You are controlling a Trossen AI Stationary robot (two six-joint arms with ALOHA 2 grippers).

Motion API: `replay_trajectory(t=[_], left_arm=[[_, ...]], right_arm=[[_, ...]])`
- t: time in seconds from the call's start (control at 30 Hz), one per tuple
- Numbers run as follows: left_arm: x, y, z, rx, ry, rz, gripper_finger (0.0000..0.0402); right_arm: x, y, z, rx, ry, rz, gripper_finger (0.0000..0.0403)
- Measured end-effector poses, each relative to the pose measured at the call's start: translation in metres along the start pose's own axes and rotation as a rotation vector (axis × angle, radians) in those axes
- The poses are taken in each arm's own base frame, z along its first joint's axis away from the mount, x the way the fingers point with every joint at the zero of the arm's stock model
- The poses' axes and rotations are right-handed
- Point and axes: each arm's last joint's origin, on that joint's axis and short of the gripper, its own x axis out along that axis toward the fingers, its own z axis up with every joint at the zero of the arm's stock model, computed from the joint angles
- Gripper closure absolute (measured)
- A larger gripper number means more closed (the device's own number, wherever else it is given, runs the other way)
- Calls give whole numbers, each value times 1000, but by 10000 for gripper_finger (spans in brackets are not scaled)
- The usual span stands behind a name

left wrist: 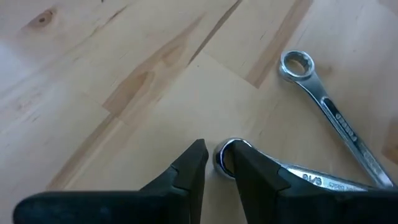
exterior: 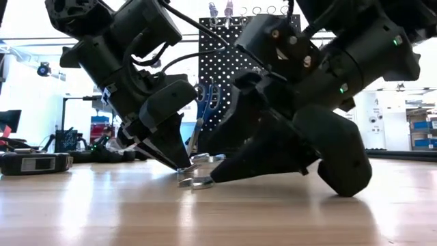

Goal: Hang tools onto peg board
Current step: Hang the right silver wrench on the peg board

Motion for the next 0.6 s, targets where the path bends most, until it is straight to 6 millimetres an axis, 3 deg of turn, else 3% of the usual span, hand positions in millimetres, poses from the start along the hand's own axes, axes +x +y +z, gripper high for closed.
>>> replay_trajectory(t=[0.27, 0.6], left_arm=[[0, 0, 0, -7, 1, -1, 327], [0, 0, 1, -19, -4, -5, 327]], right_arm=[[3, -2, 12, -47, 5, 9, 218], [6, -6, 14, -20, -8, -2, 305]])
